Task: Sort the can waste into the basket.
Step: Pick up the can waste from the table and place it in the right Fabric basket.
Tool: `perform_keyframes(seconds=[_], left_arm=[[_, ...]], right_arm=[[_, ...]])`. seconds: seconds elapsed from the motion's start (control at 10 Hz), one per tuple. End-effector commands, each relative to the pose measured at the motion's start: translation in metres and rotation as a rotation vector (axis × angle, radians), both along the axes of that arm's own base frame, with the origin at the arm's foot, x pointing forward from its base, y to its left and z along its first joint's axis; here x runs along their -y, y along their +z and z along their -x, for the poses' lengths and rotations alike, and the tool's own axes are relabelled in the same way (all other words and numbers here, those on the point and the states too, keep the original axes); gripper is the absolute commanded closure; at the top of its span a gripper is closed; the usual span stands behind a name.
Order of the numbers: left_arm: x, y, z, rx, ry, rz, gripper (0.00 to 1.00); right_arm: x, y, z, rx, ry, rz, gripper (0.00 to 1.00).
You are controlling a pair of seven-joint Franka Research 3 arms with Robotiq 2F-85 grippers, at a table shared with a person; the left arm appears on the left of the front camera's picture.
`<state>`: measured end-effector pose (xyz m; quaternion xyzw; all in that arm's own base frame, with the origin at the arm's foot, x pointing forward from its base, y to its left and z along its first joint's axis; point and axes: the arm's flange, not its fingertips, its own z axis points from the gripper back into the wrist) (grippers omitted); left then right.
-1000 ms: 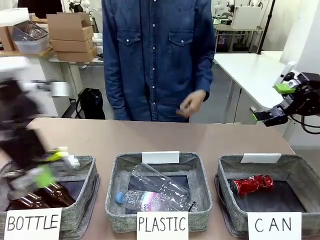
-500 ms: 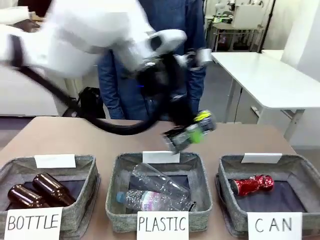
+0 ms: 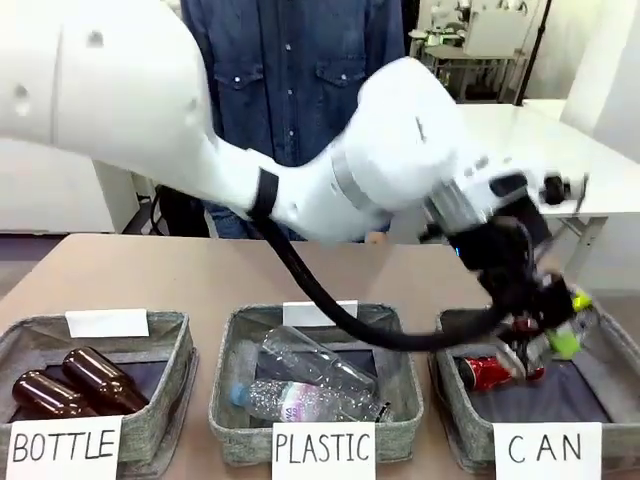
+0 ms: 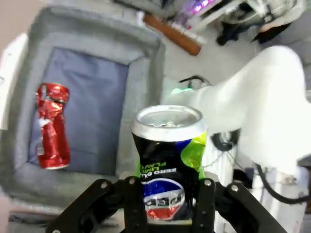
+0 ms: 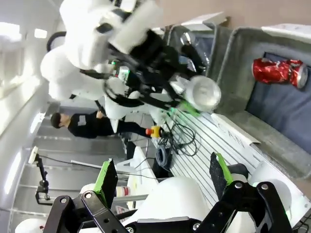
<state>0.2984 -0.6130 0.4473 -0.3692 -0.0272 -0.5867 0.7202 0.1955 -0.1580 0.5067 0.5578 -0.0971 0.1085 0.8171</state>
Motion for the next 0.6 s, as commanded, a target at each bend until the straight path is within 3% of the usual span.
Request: perform_keyframes(seconds=[0.0, 0.4, 0.5], left_arm=[[-0.015, 0.025, -0.005, -0.024, -0.023, 0.046, 0.60], [-0.005, 0.014, -0.007, -0.009, 0.000, 0.020, 0.60], [-0.004, 0.013, -0.003, 0.125, 0.008, 0.070, 0.60]], right_arm=[[0.001, 0.002, -0.005, -0.005, -0.009, -0.009, 0.00], [0.001, 0.002, -0.005, -0.005, -0.009, -0.009, 0.00], [0.001, 0.002, -0.005, -0.005, -0.009, -0.009, 0.00]])
